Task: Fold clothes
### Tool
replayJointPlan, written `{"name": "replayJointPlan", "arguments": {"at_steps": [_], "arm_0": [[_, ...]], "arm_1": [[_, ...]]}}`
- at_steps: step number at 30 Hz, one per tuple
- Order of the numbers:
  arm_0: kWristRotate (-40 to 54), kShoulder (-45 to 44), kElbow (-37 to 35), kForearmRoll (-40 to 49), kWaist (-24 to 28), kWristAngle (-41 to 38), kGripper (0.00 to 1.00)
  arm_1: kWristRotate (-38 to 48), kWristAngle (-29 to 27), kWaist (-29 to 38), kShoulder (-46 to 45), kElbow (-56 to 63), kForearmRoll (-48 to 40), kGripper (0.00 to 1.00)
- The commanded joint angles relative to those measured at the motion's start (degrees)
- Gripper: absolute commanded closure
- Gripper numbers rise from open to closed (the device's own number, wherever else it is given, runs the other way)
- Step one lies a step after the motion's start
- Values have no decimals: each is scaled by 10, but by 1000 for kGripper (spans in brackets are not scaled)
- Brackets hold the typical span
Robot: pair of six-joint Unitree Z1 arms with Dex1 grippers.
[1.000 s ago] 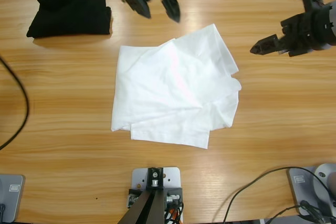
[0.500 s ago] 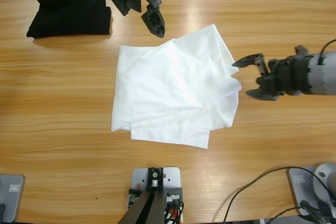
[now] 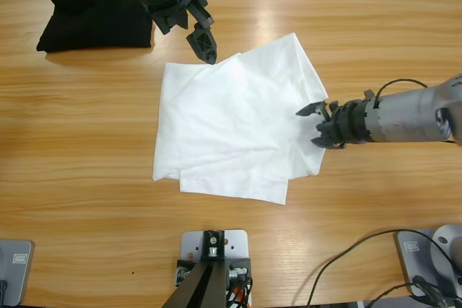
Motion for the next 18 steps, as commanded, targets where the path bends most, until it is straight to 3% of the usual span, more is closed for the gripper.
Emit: {"name": "replayJointPlan", "arguments": {"at_steps": [1, 3, 4, 9, 18], "arm_0": [[2, 2, 18, 61, 0, -3, 41], [1, 2, 18, 59, -1, -7, 41], [0, 3, 18, 58, -1, -7, 41], [-1, 2, 18, 57, -2, -11, 41], [-4, 2, 20, 56, -1, -13, 41]], "arm_1": [[-24, 5, -17, 15, 17, -26, 712], [-46, 5, -23, -1, 14, -15, 940], [-59, 5, -24, -9, 10, 0, 999], [-108, -9, -24, -44, 5, 54, 1000], [-108, -23, -13, -155, -15, 187, 1000]]}}
